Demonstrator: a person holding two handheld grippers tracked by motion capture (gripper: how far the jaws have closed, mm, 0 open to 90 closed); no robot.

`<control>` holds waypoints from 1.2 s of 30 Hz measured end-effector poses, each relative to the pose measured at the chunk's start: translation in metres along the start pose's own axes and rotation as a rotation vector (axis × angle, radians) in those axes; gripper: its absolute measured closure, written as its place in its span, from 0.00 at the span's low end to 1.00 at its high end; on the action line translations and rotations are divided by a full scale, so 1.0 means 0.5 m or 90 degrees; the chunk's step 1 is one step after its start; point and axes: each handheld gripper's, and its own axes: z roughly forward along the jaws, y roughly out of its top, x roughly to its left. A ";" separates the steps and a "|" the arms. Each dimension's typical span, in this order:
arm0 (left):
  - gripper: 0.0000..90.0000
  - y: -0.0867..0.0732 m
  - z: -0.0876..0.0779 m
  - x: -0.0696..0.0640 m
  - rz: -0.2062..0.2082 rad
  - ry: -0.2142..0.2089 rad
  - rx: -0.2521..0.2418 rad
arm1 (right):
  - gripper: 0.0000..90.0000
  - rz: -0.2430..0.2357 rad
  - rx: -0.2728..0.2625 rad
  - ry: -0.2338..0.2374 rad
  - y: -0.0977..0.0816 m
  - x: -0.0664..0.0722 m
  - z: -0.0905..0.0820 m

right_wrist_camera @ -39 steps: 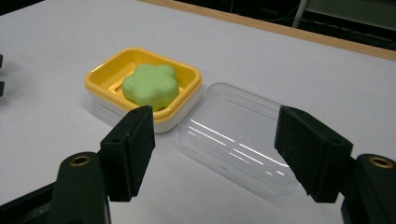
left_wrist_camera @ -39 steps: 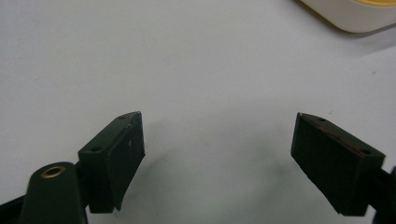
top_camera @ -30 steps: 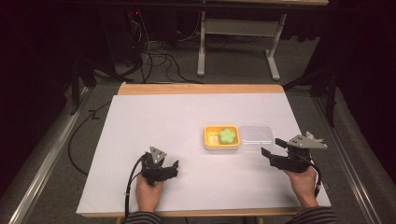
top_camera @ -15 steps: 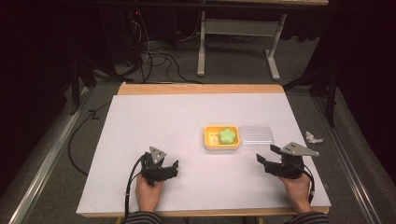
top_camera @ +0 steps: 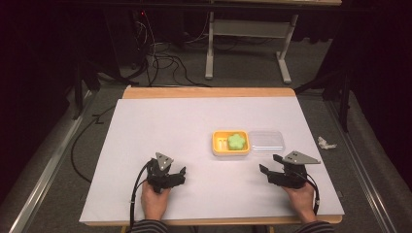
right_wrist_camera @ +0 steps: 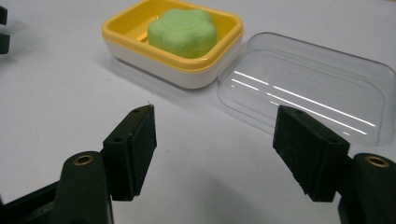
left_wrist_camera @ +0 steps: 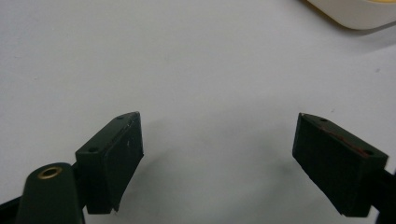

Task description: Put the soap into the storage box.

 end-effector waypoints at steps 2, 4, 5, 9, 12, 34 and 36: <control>0.19 0.000 0.000 0.000 -0.001 0.000 0.000 | 0.34 -0.001 0.005 0.002 0.000 0.006 0.005; 0.19 0.000 0.000 0.000 -0.001 -0.002 0.001 | 0.34 -0.011 0.007 0.004 0.001 0.011 0.009; 0.19 0.000 -0.001 0.000 0.000 -0.003 0.001 | 0.34 -0.007 0.011 0.004 0.001 0.015 0.009; 0.19 0.000 -0.001 -0.001 -0.001 -0.005 -0.001 | 0.34 -0.012 0.021 0.006 0.000 0.024 0.021; 0.19 0.000 -0.002 -0.001 0.000 -0.006 -0.001 | 0.34 -0.015 0.027 0.008 0.001 0.033 0.029; 0.19 0.000 -0.002 -0.001 0.000 -0.005 -0.003 | 0.34 -0.045 0.071 -0.001 -0.013 0.048 0.059; 0.18 0.000 -0.002 -0.001 0.000 -0.005 -0.003 | 0.35 -0.045 0.075 -0.002 -0.014 0.048 0.062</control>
